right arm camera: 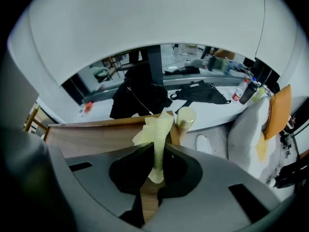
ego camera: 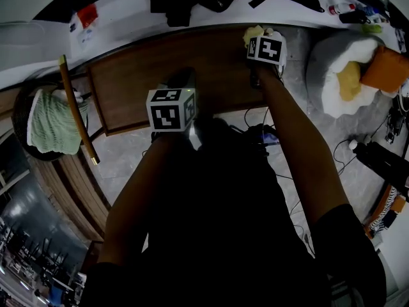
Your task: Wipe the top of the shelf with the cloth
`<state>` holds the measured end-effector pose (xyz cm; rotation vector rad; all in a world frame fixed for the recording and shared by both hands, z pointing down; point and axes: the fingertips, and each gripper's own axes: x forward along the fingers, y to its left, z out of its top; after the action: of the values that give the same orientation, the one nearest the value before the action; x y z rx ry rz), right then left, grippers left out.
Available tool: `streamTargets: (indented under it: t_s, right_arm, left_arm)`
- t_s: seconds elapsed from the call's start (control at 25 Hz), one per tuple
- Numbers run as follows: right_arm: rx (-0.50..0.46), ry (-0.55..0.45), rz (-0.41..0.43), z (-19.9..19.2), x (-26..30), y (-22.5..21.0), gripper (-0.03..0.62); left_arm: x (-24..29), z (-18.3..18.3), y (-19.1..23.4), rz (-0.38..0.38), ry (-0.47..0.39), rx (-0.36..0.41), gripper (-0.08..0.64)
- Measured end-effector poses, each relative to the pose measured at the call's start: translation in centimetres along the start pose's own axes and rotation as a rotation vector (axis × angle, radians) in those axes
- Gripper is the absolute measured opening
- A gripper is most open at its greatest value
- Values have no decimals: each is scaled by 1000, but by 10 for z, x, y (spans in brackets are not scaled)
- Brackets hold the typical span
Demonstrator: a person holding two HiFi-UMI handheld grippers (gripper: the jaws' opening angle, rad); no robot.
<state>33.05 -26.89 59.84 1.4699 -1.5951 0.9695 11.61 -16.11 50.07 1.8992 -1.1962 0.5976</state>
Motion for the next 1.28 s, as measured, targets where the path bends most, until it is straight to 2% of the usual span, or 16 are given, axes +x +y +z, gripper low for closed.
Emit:
streamTargets:
  t_s: [0.28,0.44,0.6,0.88,1.12,1.28]
  right_arm:
    - [48,-5,-93,-1,-6,-5,41]
    - [89,-87,-84,6,-22,15,40]
    - [98,-127,25,3,-41,76,41]
    - [-3,-153,270,-9,-67,238,41]
    - [-95,-133,432,-32,-76,363,41]
    - [-134,-85,541,-60,-67,435,41]
  left_arm:
    - [-26,-9,29,23,-16,-39,11]
    - [-46,-14,64,45,-39,-83,11]
    - [-69,-19,101,59,-61,-126,11]
    - [-113,-25,160,75,-81,-161,11]
    - [-154,-34,205,110,-89,-222,11]
    - [-177,-33,232,129,-109,-224,11]
